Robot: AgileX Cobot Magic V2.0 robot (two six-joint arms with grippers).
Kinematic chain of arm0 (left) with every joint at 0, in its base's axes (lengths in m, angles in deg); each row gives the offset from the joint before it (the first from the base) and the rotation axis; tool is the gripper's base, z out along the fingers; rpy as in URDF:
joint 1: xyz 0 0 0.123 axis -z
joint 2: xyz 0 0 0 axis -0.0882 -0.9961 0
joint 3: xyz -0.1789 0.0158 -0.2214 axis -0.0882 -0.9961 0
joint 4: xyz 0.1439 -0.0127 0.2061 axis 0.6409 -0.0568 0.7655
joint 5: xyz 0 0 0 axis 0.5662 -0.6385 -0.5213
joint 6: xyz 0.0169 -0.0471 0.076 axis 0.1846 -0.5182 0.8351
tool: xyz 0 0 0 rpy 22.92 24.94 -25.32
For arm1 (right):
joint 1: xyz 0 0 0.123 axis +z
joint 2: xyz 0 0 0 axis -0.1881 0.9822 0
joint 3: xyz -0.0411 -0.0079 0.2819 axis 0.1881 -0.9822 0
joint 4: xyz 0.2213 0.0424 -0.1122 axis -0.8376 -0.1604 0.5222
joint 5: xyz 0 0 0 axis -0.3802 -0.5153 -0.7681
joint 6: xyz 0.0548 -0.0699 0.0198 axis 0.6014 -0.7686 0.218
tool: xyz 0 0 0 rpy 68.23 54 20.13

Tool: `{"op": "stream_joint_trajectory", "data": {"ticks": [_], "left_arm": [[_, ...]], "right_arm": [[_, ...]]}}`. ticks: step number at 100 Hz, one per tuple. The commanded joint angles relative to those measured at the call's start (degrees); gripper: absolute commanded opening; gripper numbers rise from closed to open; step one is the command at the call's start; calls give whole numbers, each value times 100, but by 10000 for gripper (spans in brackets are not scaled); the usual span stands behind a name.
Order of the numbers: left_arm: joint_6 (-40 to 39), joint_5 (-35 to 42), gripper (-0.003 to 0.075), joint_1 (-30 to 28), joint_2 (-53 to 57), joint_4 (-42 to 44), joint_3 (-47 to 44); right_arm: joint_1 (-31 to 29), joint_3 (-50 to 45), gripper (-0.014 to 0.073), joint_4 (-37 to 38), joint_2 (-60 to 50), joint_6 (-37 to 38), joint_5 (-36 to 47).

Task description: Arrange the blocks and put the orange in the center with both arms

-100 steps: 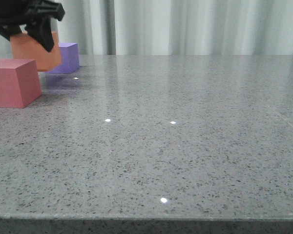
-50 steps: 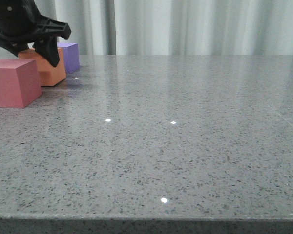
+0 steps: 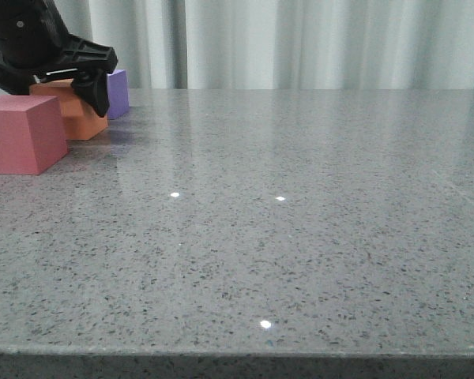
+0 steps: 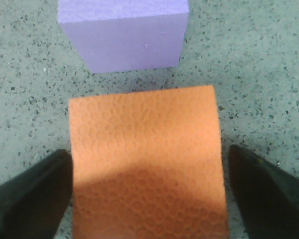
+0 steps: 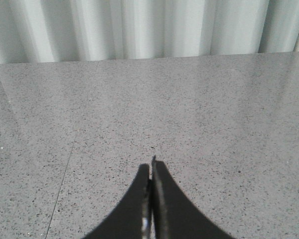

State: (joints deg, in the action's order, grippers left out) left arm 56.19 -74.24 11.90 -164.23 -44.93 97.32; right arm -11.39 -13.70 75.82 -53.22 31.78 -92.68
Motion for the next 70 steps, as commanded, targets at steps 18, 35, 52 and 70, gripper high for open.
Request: {"op": "stream_joint_trajectory", "data": {"ticks": [18, 35, 52, 70], "left_arm": [[-189, -35, 651, -14, 1088, -30, 102], [-420, 101, 651, -14, 1941, 137, -352], [-916, 430, 651, -14, 3065, 545, -1284], [-1017, 697, 651, -152, 4404, 705, -2318]], "right_arm": [[-36, 145, -69, 110, 33, -13, 412], [-36, 145, -69, 110, 33, -13, 412], [-36, 145, -69, 110, 33, -13, 412], [-36, 145, -69, 110, 33, -13, 412]]}}
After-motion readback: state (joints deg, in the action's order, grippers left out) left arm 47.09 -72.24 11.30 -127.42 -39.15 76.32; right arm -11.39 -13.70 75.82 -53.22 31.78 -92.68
